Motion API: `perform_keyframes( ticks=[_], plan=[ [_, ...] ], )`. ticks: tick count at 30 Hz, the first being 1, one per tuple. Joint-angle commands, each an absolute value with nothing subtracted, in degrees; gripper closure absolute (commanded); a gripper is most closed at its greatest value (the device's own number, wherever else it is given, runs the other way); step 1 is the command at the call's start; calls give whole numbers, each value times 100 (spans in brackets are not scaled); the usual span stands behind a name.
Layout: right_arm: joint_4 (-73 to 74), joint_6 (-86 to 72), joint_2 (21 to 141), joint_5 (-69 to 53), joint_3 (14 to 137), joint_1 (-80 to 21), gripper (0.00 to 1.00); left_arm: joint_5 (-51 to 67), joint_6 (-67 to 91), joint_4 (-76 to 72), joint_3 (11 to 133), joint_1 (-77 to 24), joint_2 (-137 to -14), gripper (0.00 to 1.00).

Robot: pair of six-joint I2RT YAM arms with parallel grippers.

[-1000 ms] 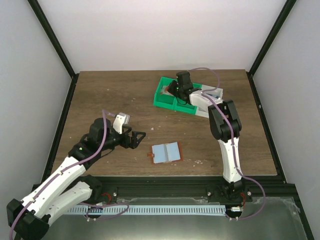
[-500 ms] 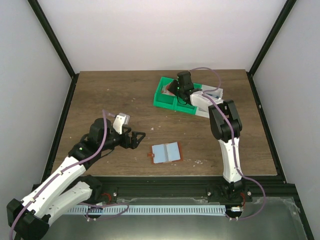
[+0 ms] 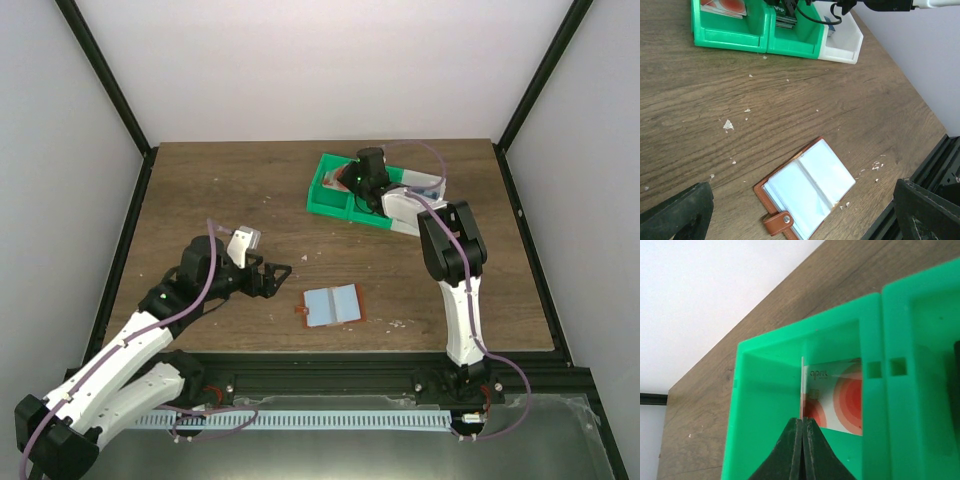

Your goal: Take the credit cards out of the card holder

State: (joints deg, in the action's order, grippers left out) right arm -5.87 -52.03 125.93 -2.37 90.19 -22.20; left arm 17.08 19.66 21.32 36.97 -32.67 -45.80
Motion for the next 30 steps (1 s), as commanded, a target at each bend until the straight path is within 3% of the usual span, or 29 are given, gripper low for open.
perform_keyframes(
  ticks=[1,10,15,30],
  plan=[
    [-942,-5451,12534,-104,8773,-2171,100,1694,1937,2127,3761,-3286,-4523,0],
    [-809,-5477,12593,-134,8836,-2173,95,1687,1942,2136,3761,-3285,-4439,0],
    [-621,-5409,12498,-148,8951,-2174,78,1675,1951,2115,3732,-3281,-4426,0],
    [368,-4364,11347,-808,8925,-2144,66,1636,2047,2201,3815,-3287,-4601,0]
  ],
)
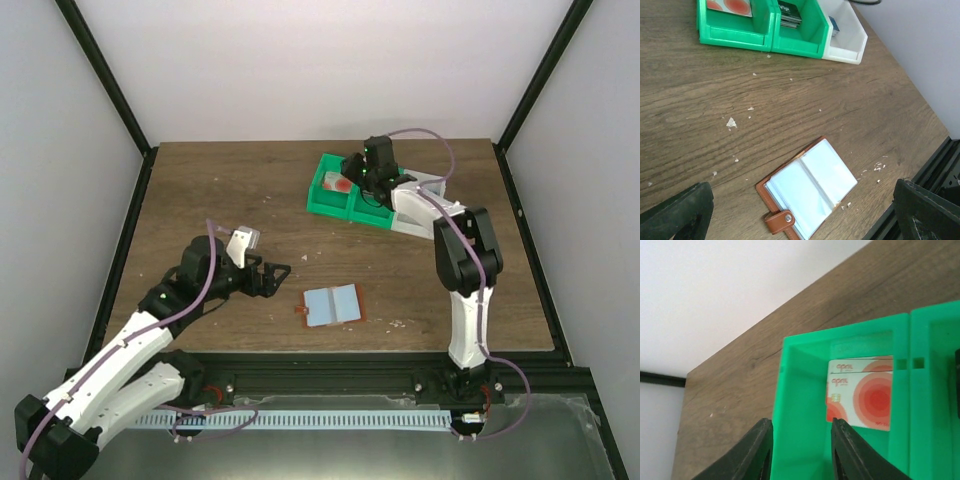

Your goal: Take the credit cards out of the card holder

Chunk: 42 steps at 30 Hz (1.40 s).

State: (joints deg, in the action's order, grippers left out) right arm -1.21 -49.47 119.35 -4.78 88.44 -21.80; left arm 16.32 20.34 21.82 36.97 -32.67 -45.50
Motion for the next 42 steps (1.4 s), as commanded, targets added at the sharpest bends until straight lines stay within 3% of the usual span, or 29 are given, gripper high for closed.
perform_keyframes(
  ticks=[1,15,21,32,42],
  plan=[
    [469,-4246,11221,-890,8838,-2141,65,1732,2033,2217,3826,-3285,-4640,0],
    [945,-3545,8785,-2261,6311,-2140,61,3237,2985,1344,3450,-3300,-5243,36],
    [945,-3507,7956,-2736,5167,-2153,61,3279,3538,676,2961,-3368,-5537,44],
    [103,-4406,6968,-2903,3335,-2925,61,3402,4364,-996,2246,-3627,-6580,44],
    [223,-4789,7377,-2111,3392,-3954,60,3770,4671,-1929,2049,-3579,-7623,38]
  ],
)
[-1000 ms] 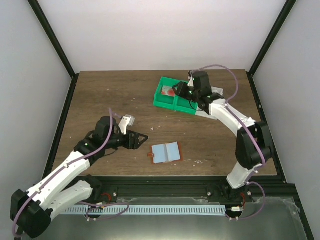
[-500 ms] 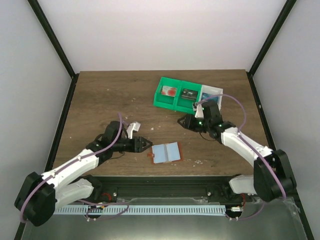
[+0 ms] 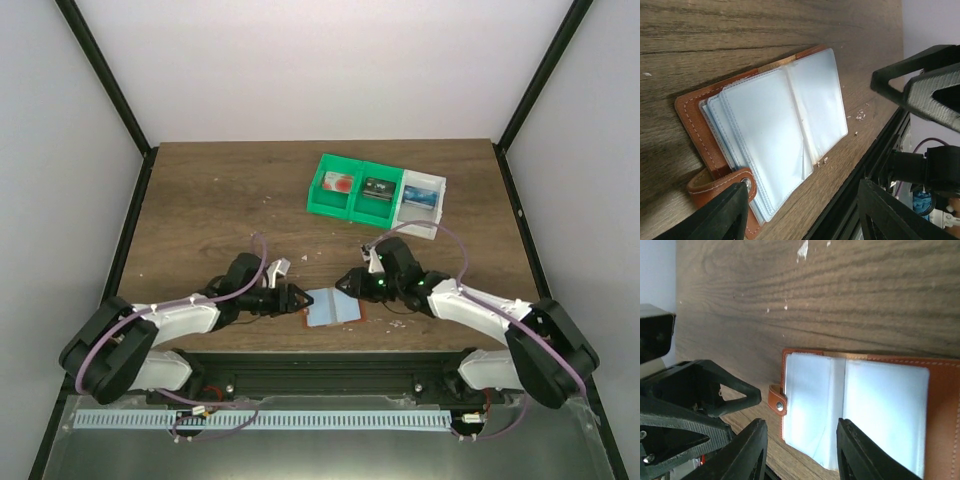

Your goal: Take the credit cards out of the card holder

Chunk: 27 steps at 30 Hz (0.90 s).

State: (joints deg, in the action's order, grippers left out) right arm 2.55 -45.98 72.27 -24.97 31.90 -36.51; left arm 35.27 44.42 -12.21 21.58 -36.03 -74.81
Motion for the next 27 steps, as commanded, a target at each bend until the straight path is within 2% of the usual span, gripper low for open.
perform_keyframes(
  ticks=[1,9,27],
  plan=[
    [186,-4815,7421,-2073,3397,-4048,60,3790,4747,-2053,2006,-3554,-7662,39],
    [117,-4866,8100,-1774,3763,-4595,60,4234,5524,-3259,1437,-3276,-7962,40],
    [1481,-4596,9017,-1,4633,-5378,61,3769,5919,-2997,1108,-3146,-7201,52]
  ],
)
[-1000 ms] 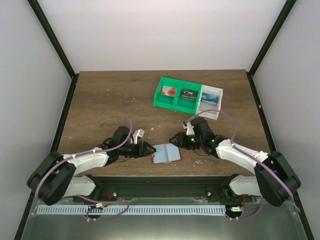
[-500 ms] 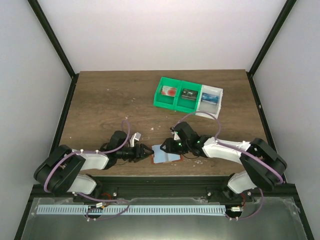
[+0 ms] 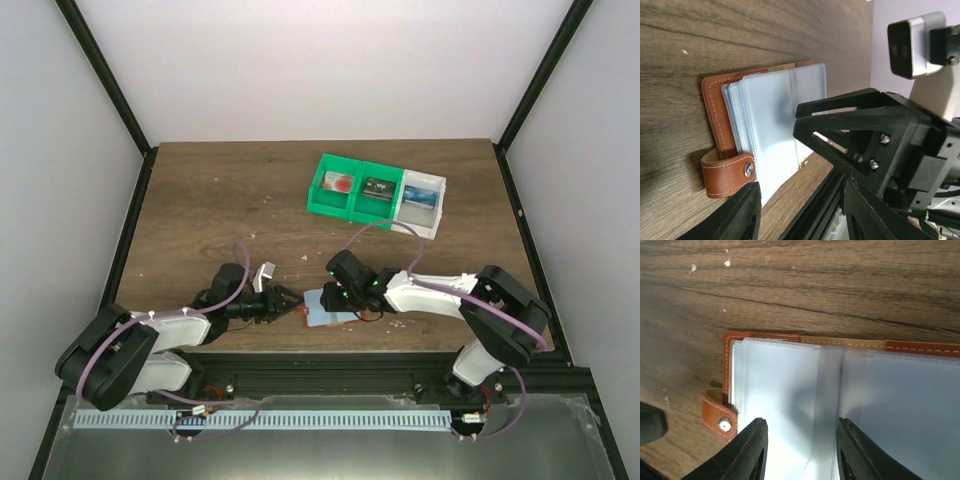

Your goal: Take the credit cards out of the card holder

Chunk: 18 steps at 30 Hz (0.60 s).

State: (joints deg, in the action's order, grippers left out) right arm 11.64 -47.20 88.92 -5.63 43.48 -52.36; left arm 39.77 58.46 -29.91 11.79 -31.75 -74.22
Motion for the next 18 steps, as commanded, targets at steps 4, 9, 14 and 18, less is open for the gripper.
perform_keyframes(
  ticks=[4,9,14,18],
  plan=[
    [1360,-4540,9214,-102,4611,-5386,65,3724,5861,-2851,1135,-3146,-7137,53],
    [1242,-4515,9269,28,4444,-5393,82,3718,5835,-2856,1132,-3146,-7143,54],
    [387,-4686,8956,-199,3825,-5389,95,3858,5797,-2969,1227,-3147,-7335,52],
    [-514,-5036,8746,-657,3225,-5284,99,4040,5640,-2932,1457,-3148,-7634,52]
  ],
)
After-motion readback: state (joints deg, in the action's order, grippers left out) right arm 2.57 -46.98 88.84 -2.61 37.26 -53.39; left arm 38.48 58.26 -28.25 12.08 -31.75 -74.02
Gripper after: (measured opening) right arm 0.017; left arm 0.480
